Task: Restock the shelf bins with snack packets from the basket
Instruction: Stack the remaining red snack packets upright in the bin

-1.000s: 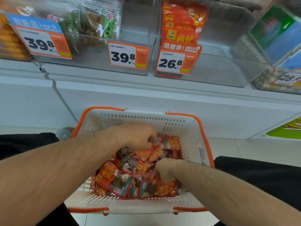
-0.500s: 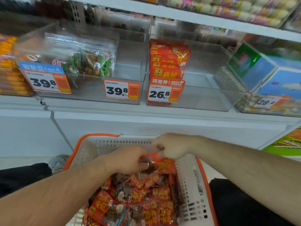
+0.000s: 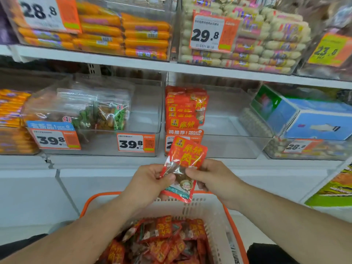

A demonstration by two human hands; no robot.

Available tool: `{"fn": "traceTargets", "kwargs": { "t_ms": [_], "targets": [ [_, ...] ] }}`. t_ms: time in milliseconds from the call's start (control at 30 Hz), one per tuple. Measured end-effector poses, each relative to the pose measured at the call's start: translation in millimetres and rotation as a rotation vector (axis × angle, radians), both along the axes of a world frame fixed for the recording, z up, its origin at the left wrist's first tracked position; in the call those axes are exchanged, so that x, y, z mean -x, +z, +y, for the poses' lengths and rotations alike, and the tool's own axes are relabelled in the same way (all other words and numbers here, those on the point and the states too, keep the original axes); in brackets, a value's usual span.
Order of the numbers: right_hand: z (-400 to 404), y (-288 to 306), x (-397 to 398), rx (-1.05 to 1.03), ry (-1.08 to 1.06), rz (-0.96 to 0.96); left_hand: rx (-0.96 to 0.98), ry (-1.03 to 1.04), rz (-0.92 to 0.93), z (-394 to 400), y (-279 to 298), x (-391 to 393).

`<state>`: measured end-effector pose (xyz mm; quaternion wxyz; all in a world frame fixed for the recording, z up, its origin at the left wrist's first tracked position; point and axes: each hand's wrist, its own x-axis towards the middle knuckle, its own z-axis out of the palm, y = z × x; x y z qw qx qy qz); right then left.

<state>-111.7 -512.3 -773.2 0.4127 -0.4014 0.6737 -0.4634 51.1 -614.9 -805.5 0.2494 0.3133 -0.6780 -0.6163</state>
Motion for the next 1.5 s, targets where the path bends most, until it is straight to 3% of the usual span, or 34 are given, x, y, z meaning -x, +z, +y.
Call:
{"fn": "traceTargets", "kwargs": {
  "t_ms": [167,267,400,500,700,900,1500],
  "targets": [
    [-8,15,12,0.084,-0.090,-0.022,0.127,-0.051,-0.101,-6,22,14],
    [-17,28,27,0.079,-0.184,-0.105,0.432,-0.036,-0.179,-20,40,28],
    [-31,44,56,0.072,-0.282,-0.268,0.932,0.250,-0.167,-43,65,48],
    [-41,59,88,0.094,-0.339,-0.259,1.099,0.310,-0.143,-66,76,61],
    [-74,79,150,0.063,-0.473,-0.094,1.012,0.262,-0.237,-90,67,81],
    [-127,59,179,-0.085,-0.391,0.226,0.774,0.207,-0.266,-98,64,88],
    [-209,10,188,-0.248,-0.307,0.289,0.782,0.206,-0.319,-95,62,86]
  ]
}}
